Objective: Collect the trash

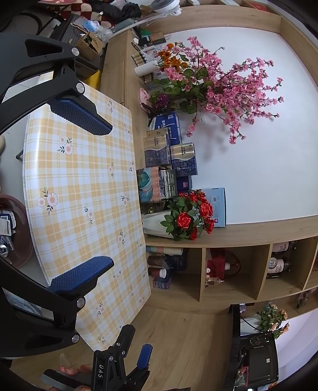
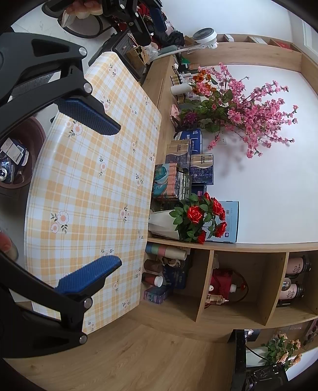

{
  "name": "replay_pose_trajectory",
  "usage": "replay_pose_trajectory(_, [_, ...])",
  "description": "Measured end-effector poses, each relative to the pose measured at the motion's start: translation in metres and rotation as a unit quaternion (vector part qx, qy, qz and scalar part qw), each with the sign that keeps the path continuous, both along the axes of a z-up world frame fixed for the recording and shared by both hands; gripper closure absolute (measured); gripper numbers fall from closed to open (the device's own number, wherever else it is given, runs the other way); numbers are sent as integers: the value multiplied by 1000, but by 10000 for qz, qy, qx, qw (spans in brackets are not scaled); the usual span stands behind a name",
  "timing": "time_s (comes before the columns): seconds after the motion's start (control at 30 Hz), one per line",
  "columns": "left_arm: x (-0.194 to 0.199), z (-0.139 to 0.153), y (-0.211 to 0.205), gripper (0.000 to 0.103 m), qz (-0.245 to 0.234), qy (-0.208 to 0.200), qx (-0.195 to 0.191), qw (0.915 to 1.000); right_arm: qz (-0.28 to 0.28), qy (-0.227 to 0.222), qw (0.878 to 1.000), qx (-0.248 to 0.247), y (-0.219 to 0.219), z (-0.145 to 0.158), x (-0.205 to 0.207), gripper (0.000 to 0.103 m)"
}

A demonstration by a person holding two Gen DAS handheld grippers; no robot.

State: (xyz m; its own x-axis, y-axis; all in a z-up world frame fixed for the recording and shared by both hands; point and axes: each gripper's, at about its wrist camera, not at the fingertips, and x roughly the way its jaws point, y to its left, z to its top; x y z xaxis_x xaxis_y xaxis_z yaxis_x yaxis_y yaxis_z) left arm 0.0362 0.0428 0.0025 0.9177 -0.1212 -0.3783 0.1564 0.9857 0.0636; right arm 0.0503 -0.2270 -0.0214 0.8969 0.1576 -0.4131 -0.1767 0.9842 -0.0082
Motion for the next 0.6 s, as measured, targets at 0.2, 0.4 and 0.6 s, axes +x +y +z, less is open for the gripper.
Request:
replay_pose_trajectory(0.2, [0,-1,2,6,-4,26,-10,10000,0,-4,10000,3,0,-1,0,6])
replay_pose_trajectory(0.4, [1,-3,3,6,-25,50,-30,10000,-23,22,10000,-9,-1,-2,1,6])
replay_pose_trajectory(0.6, [0,-3,-1,6,-70,46,-60,9999,-55,4,10000,-18,-4,-2,1,6])
